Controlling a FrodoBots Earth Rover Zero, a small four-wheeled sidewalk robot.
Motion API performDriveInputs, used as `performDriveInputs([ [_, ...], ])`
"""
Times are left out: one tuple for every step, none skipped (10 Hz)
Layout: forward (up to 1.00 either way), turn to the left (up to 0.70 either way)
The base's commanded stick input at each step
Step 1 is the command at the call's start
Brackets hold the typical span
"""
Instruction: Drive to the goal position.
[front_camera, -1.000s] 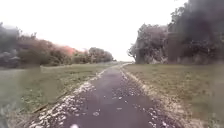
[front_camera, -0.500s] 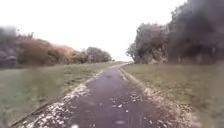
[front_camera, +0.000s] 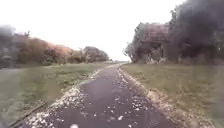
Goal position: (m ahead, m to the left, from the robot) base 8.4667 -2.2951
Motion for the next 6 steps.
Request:
performDriveInputs([
  [0.70, 0.00],
  [0.70, 0.00],
  [0.70, 0.00],
  [0.70, 0.00],
  [0.70, 0.00],
  [0.70, 0.00],
])
